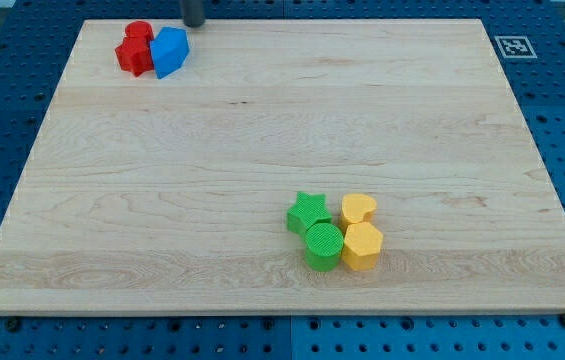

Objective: Push the red circle above to the blue triangle

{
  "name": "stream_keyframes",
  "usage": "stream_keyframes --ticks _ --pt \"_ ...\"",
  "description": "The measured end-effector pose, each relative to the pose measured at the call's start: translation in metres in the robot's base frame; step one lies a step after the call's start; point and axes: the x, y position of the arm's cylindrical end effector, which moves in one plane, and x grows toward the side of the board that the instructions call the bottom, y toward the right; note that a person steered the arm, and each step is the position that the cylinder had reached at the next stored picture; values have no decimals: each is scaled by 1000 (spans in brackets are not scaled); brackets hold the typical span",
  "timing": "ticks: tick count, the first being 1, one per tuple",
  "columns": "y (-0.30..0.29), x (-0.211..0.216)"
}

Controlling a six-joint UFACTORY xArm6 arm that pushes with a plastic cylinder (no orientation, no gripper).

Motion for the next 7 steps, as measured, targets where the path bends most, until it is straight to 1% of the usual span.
stream_keyframes --ticks 4,5,6,7 --pt "-51 1" --pt "-81 -1" --pt "-86 17" --pt "-86 18"
